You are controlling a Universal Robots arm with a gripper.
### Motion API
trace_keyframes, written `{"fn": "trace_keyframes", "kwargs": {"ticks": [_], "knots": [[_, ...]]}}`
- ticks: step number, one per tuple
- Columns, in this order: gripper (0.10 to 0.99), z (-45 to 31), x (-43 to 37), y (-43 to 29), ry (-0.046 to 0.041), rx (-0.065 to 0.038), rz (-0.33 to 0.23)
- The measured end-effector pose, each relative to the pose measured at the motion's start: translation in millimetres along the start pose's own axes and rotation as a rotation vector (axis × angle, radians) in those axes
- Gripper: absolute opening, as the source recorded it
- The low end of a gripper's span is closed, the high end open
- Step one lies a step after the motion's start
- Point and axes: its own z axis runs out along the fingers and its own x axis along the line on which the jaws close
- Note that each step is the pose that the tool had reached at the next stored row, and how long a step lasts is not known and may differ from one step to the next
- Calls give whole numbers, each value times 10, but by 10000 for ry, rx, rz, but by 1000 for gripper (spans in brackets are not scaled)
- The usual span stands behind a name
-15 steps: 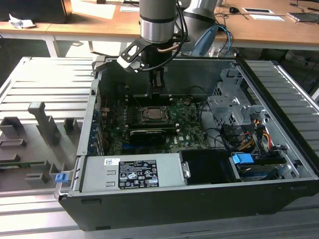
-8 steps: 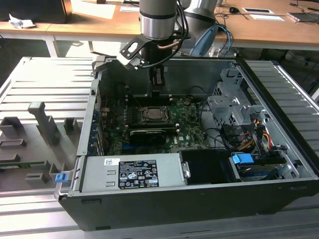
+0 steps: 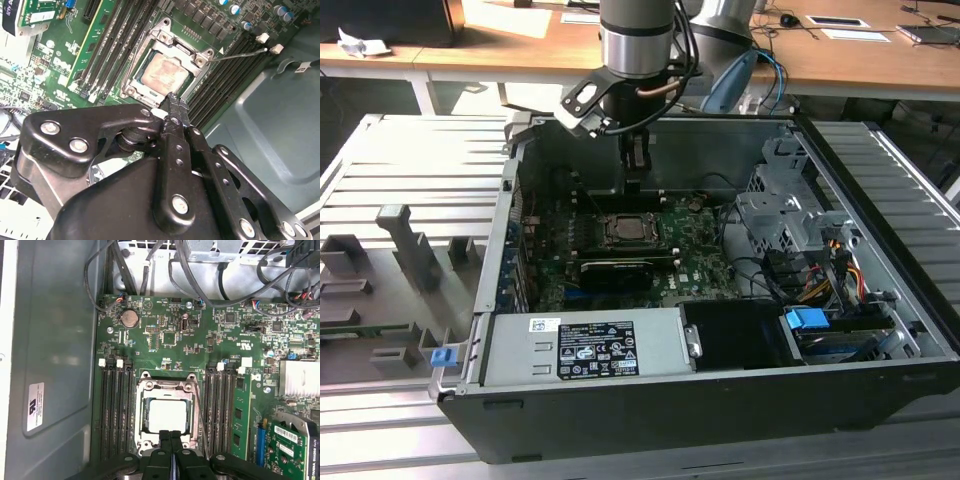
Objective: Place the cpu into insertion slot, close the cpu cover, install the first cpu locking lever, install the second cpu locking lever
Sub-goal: 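Install the first cpu locking lever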
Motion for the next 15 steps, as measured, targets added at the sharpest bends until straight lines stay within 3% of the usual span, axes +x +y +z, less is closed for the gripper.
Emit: {"fn": "trace_keyframes", "kwargs": {"ticks": [12,13,15], "knots": [[106,-110,0,4,-3,0,2],[106,-110,0,4,2,-1,-139],[106,-111,0,4,27,2,-937]]}}
